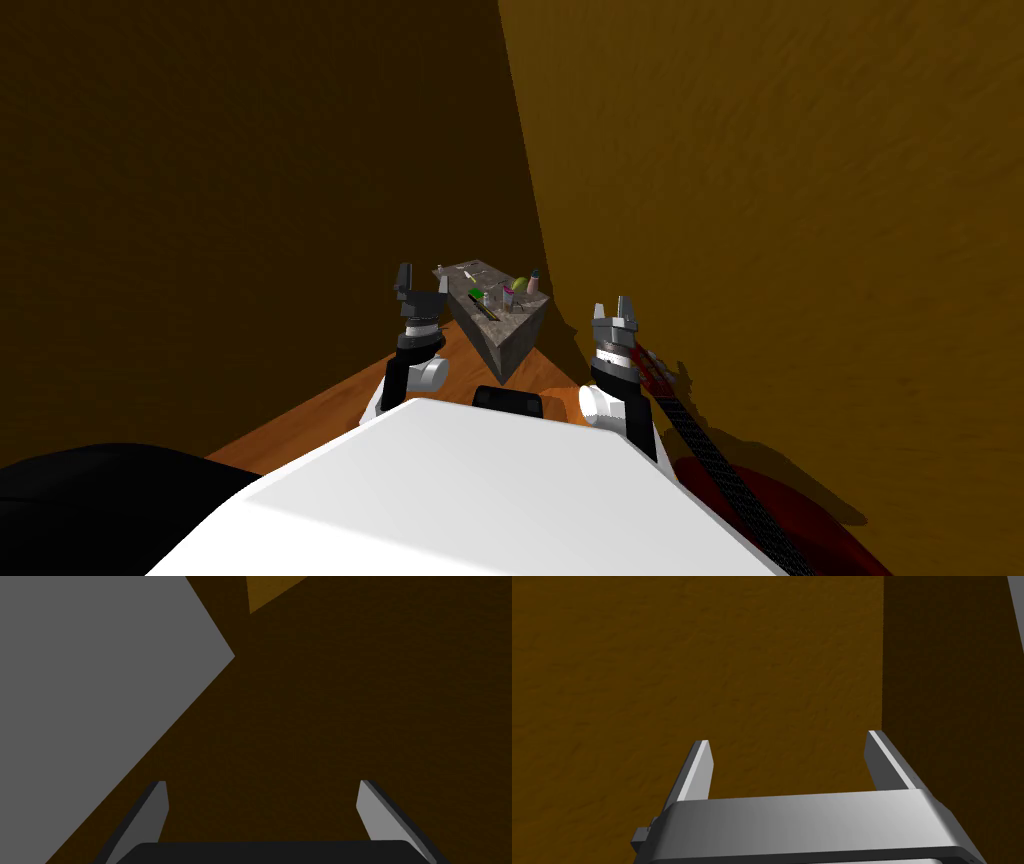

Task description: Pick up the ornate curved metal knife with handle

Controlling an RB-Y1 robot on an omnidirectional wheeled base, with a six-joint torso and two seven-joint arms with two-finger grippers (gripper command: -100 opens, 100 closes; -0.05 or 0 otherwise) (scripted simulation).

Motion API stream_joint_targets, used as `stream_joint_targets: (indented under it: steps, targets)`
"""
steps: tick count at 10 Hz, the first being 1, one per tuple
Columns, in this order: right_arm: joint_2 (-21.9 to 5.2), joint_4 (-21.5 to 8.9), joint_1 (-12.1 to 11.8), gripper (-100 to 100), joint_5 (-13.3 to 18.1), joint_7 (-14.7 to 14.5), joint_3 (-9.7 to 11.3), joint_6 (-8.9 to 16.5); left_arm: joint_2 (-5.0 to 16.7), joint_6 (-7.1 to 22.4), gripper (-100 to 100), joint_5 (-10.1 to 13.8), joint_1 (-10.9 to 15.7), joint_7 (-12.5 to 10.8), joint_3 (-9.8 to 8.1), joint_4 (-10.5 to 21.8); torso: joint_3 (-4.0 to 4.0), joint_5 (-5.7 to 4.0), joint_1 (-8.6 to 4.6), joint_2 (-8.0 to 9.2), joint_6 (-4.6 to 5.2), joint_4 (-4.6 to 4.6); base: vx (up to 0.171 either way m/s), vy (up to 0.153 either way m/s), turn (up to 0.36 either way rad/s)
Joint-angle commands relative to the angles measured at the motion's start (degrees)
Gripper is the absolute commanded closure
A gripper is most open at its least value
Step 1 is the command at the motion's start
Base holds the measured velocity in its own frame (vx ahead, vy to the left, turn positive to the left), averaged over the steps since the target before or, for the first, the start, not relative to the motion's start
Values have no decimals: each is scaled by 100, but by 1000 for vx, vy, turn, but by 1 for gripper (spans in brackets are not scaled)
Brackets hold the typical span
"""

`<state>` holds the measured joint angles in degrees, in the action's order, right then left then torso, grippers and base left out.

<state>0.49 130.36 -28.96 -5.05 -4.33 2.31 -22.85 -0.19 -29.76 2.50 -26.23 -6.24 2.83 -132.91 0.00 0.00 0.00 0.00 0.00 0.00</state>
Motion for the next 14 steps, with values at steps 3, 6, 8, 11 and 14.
stream_joint_targets:
  steps: [3, 6, 8, 11, 14]
  targets:
    - [-472, -50, -253, -100, 30, 26, -51, 25, 0, 0, 0, 0, 1, 0, 0, 0, 12, -1, -4, 21, 0, 4, -58, -4, 44]
    - [-921, -209, -667, -100, 86, 57, -122, 41, 0, 0, 0, 0, 1, 0, 0, 0, 23, -3, -13, 40, 0, 9, -101, -20, 81]
    - [-1253, -400, -1012, -100, 139, 72, -168, 35, 0, 0, 0, 0, 1, 0, 0, 0, 26, -1, -3, 45, 0, 10, -102, 18, 119]
    - [-1625, -663, -1386, -100, 205, 76, -197, 11, 0, 0, 0, 0, 1, 0, 0, 0, 21, 1, 5, 35, 0, 8, -76, 26, 108]
    - [-2226, -1180, -1902, -100, 329, 55, -187, -58, 0, 0, 0, 0, 1, 0, 0, 0, 13, 1, 6, 21, -1, 5, -50, 39, 154]
